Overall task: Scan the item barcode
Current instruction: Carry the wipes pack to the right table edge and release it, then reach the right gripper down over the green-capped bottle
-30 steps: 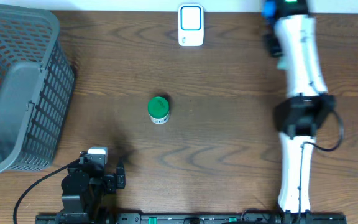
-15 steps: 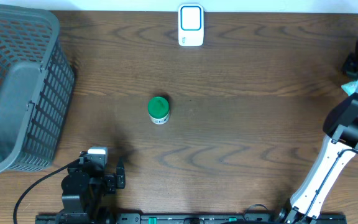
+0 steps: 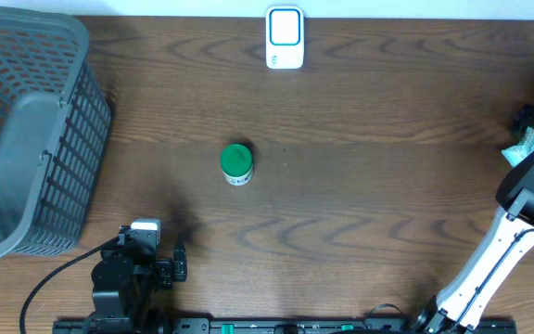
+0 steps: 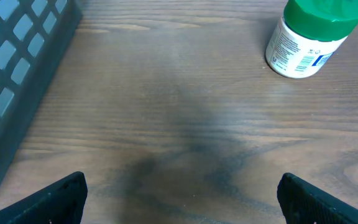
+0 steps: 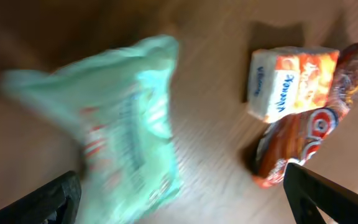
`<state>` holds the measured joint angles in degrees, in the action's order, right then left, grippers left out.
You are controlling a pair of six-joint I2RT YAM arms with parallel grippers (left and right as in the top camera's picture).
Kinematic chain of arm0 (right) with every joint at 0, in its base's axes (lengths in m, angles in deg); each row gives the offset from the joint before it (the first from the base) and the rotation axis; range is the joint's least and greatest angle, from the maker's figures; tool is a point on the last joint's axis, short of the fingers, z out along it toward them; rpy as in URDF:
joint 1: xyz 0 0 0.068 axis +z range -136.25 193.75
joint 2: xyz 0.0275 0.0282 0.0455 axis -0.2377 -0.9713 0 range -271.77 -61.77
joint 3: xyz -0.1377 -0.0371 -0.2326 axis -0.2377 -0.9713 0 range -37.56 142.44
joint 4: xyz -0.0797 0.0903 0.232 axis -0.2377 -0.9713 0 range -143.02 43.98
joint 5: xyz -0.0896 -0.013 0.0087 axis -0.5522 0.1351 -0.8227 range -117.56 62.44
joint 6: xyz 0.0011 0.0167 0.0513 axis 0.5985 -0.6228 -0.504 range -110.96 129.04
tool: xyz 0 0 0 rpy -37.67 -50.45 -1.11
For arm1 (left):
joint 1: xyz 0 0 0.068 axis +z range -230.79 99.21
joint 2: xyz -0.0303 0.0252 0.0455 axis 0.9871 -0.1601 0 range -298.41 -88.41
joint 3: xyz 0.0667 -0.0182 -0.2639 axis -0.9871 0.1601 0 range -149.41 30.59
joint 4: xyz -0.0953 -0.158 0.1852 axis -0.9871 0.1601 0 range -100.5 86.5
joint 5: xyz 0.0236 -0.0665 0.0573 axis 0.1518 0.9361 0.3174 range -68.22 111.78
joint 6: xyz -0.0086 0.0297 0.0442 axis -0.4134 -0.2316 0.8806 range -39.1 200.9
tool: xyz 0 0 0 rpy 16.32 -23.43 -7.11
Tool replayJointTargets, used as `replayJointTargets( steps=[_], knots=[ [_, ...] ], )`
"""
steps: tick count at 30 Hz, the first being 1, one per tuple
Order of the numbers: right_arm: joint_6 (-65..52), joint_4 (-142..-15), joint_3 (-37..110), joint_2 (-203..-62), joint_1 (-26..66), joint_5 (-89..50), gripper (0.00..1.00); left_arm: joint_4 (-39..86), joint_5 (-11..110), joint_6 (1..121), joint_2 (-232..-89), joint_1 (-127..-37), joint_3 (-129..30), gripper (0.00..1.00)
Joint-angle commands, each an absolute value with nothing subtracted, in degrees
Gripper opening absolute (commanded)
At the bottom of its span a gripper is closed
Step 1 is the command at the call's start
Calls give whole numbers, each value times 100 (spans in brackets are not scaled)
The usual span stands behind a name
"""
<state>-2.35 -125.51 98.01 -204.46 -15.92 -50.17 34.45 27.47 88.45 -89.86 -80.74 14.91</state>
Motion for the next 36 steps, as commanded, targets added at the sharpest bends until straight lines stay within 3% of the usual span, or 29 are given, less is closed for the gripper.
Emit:
replayJointTargets(
  steps=[1, 6, 13, 19, 28, 36],
  knots=[
    [-316, -12586, 9860, -19497, -1411, -3245, 99, 3447, 2778, 8880, -8978, -8058, 1480, 98],
    [-316, -13106, 9860, -19139, -882, -1170, 99, 3447, 2778, 8880, -8978, -8058, 1480, 98],
    [-465, -13803, 9728, -19229, 607, 1107, 99, 3447, 2778, 8880, -8978, -8058, 1480, 98],
    [-889, -13783, 9685, -19229, 2182, 653, 99, 3450, 2778, 8880, -8978, -8058, 1480, 98],
    [-2555, -12929, 9683, -19229, 4504, -2003, 99, 3447, 2778, 8880, -8978, -8058, 1480, 98],
    [-3212, -12579, 9680, -19272, 5400, -2751, 99, 3450, 2778, 8880, -8978, -8058, 1480, 98]
  ],
)
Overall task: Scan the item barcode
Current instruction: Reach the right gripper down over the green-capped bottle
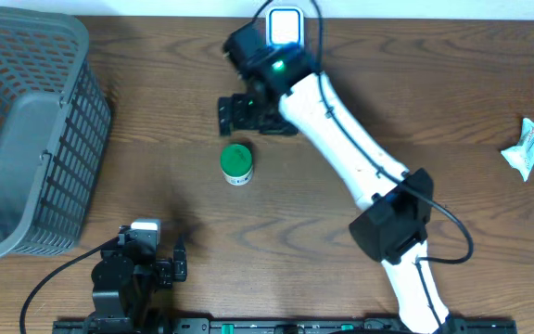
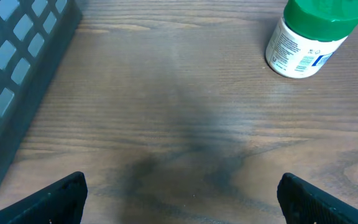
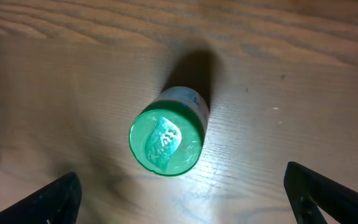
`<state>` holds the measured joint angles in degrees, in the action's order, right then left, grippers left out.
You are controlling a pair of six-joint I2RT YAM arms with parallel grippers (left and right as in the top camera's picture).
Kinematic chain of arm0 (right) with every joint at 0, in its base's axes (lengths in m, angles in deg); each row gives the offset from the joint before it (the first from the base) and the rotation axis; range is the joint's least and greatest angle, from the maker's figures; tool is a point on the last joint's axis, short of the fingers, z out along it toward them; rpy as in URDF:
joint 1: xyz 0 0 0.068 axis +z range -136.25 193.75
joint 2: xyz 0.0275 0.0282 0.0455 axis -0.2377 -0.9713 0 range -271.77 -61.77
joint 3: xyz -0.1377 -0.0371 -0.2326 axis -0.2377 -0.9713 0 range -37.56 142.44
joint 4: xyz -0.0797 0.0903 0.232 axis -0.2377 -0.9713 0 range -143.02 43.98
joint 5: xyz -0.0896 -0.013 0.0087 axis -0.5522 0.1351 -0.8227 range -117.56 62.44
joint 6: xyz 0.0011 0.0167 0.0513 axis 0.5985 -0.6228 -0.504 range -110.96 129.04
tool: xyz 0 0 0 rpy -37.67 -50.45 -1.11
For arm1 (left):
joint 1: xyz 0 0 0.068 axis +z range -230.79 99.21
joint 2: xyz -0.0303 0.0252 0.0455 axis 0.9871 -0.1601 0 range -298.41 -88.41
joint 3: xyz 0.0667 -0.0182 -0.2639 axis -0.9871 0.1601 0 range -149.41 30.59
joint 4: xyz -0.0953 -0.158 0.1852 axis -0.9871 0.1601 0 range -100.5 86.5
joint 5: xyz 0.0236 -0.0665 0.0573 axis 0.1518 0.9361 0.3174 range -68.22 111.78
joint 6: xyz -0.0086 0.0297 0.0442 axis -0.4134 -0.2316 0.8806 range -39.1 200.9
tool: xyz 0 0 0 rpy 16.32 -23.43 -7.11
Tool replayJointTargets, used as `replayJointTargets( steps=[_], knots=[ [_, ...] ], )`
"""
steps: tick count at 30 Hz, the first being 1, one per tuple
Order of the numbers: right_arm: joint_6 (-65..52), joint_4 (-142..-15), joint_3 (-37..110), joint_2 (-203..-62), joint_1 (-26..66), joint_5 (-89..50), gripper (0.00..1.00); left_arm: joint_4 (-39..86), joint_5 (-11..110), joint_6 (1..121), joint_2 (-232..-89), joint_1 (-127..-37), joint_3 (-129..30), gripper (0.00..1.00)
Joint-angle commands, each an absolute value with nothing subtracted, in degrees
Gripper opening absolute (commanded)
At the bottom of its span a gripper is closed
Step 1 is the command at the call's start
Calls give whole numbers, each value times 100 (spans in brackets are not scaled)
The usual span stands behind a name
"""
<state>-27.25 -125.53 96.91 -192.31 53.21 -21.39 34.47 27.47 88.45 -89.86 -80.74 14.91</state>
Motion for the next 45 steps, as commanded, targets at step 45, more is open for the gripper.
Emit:
replayJointTargets(
  steps=[45],
  knots=[
    [-3164, -12238, 9645, -20232, 6058, -3153, 99, 154, 2675, 9483, -8978, -8058, 2409, 98]
  ],
)
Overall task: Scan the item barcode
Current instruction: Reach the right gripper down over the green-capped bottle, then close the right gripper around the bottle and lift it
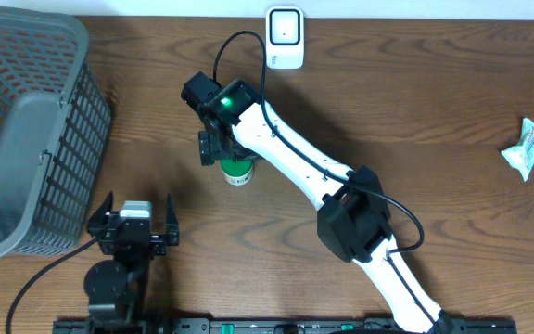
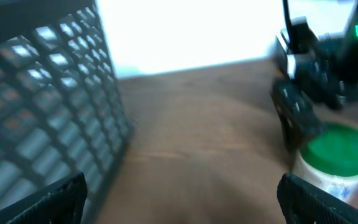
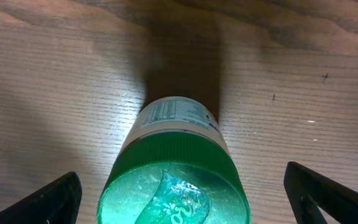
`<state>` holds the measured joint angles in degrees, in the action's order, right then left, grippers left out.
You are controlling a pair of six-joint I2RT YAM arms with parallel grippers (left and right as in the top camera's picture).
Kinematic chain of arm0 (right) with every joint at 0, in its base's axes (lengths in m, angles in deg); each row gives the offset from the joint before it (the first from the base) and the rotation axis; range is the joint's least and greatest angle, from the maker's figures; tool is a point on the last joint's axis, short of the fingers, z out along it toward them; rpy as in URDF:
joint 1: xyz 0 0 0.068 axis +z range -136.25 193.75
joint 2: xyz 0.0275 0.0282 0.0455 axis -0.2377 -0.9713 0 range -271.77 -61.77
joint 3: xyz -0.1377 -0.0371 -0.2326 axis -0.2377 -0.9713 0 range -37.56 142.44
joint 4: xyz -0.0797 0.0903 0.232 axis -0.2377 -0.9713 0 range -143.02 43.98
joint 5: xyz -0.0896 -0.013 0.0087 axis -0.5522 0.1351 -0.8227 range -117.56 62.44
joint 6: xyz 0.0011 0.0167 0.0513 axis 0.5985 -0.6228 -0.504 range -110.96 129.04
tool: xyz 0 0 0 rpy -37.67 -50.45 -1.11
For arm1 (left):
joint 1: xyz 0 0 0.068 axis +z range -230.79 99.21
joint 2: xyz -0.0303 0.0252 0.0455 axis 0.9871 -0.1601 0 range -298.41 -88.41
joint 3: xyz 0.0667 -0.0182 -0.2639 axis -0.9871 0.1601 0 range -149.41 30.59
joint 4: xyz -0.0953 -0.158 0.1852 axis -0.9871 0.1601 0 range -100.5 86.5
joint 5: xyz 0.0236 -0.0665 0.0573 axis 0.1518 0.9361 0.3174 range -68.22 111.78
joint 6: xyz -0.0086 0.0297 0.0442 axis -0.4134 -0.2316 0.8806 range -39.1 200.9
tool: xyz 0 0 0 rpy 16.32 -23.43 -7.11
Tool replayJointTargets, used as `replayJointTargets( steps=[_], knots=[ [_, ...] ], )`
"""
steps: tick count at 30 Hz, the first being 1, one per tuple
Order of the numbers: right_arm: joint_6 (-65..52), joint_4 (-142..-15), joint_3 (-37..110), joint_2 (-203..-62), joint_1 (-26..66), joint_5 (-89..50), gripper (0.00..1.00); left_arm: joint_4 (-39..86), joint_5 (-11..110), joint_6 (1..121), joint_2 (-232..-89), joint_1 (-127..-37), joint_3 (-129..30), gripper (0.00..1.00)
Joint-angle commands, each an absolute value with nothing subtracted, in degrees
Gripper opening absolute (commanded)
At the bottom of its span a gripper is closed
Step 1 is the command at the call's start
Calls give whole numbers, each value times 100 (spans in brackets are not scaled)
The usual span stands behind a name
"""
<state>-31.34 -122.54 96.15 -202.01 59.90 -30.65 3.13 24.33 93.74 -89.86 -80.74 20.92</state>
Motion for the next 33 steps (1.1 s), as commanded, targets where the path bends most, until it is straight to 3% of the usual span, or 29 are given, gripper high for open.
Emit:
replayJointTargets(
  steps=[1, 24, 26, 33],
  knots=[
    [-3164, -12223, 9645, -20236, 6058, -3153, 99, 121, 2675, 9483, -8978, -8058, 2470, 98],
    [-3768, -12151, 9241, -20531, 6101, -2552, 97, -30, 3080, 9479, -8986, -8058, 2737, 98],
    [-3778, -12096, 9136, -20531, 6106, -2547, 94, -32, 3077, 9479, -8986, -8058, 2737, 98],
    [-3942, -12052, 8922, -20531, 6108, -2554, 67, -32, 3080, 9479, -8986, -8058, 2737, 98]
  ],
)
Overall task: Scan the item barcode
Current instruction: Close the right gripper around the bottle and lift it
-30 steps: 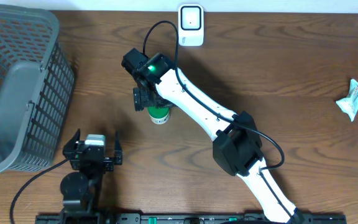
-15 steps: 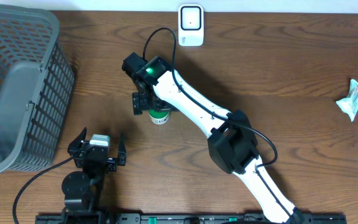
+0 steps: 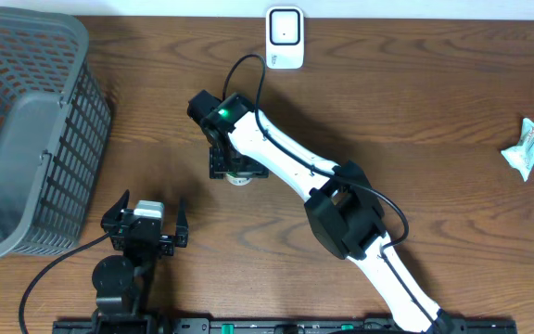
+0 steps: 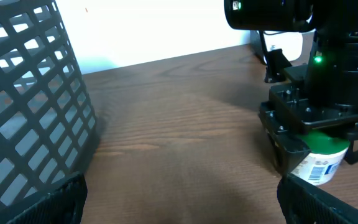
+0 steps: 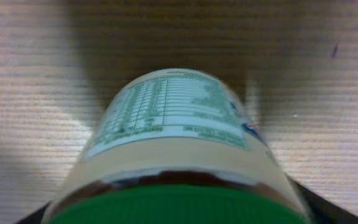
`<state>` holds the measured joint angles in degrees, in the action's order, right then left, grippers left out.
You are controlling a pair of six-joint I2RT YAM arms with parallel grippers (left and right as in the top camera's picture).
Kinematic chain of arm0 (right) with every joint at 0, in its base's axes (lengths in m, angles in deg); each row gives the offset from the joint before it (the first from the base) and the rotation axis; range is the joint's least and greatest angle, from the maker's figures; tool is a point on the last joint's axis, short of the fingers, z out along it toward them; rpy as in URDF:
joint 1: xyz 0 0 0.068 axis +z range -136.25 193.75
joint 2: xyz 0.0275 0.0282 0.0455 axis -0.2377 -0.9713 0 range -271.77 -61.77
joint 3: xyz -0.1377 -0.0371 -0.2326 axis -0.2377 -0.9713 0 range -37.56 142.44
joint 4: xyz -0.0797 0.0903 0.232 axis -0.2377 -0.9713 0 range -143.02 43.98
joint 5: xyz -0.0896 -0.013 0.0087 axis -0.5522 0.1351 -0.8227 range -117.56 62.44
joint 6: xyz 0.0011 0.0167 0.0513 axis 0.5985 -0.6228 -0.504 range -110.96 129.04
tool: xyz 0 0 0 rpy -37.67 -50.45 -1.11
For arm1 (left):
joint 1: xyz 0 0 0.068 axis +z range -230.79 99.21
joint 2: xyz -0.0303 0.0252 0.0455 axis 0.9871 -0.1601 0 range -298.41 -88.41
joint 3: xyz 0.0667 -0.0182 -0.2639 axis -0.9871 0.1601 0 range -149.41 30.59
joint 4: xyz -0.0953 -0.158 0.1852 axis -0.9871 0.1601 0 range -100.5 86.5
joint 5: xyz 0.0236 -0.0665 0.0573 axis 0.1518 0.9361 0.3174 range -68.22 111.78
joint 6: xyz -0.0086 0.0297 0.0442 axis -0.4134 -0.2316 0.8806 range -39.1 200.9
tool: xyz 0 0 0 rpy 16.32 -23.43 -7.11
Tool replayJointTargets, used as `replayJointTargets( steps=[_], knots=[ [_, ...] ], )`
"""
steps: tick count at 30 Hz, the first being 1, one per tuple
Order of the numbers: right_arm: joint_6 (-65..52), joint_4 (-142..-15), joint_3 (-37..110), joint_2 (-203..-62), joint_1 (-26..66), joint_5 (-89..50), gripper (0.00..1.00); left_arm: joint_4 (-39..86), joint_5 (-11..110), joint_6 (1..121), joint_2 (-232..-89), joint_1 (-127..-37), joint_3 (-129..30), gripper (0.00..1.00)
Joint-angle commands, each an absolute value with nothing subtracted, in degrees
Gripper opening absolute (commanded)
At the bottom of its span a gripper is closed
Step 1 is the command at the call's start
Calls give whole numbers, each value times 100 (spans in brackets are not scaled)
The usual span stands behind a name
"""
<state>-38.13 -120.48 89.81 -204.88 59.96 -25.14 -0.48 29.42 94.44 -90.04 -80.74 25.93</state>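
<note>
A white bottle with a green cap point(image 3: 239, 180) stands upright mid-table. My right gripper point(image 3: 236, 167) reaches down over it, open, one finger on each side of the cap. The right wrist view is filled by the bottle's label point(image 5: 173, 112) and green cap, with the fingers only dark slivers at the bottom corners. In the left wrist view a barcode shows on the bottle point(image 4: 319, 167) under the right gripper point(image 4: 322, 159). The white scanner point(image 3: 285, 37) sits at the far edge. My left gripper point(image 3: 148, 219) is open near the front edge, holding nothing.
A grey mesh basket point(image 3: 26, 130) fills the left side, also close on the left in the left wrist view point(image 4: 23, 106). A teal packet point(image 3: 527, 148) and a red item lie at the far right edge.
My right gripper has come down from just above the cap to around the bottle. The left gripper has shifted slightly right and its view has steadied.
My right arm was at the far right over the packets, and the left gripper looked down at the table. Then the right gripper hung over the bottle, then closer above its cap while the left wrist tilted up. Now the right fingers flank the bottle.
</note>
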Motion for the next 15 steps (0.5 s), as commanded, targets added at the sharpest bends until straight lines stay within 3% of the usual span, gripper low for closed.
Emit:
replayJointTargets(
  steps=[1, 7, 15],
  knots=[
    [-3969, -12048, 8922, -20531, 6108, -2552, 63, -32, 3077, 9479, -8986, -8058, 2737, 98],
    [-3986, -11976, 8915, -20531, 6108, -2554, 55, -32, 3077, 9479, -8986, -8058, 2737, 98],
    [-4019, -11969, 8918, -20531, 6108, -2552, 54, -32, 3080, 9479, -8849, -8074, 2737, 98]
  ],
)
